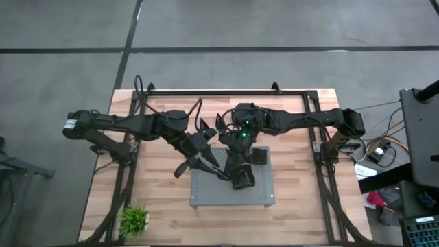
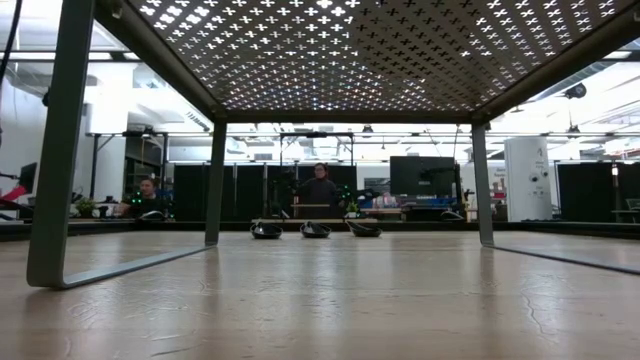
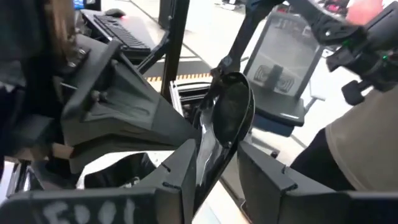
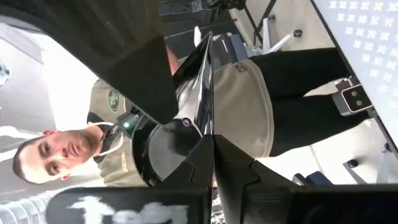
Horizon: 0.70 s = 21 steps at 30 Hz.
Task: Pick & Place Mini shaped plates
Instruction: Put the drop shaped plate on the shelf
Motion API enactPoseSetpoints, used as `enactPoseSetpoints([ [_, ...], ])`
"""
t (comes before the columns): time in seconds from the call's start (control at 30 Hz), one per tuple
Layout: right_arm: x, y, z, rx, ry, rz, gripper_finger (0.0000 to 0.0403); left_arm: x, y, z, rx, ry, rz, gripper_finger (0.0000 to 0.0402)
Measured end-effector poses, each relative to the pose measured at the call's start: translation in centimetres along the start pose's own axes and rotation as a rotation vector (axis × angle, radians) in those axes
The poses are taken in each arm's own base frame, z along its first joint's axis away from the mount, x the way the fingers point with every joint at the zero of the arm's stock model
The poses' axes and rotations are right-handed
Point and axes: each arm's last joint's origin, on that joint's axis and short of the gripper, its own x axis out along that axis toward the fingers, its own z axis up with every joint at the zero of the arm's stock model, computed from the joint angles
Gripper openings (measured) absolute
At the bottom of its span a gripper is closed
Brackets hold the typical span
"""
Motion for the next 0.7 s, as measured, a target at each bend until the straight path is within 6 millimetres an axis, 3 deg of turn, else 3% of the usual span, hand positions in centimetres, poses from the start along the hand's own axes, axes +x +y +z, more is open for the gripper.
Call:
enactPoseSetpoints([
  [0.43,0.01,-0.03,-0.03,0.008,0.007,-0.002,0.0008,-0.02,0.1,-0.33,0.003,0.029,0.037,0.0106],
  [0.7,0.03,-0.05,-0.03,0.01,0.008,-0.003,0.0008,-0.02,0.06,-0.33,-0.022,0.029,0.025,0.0057],
])
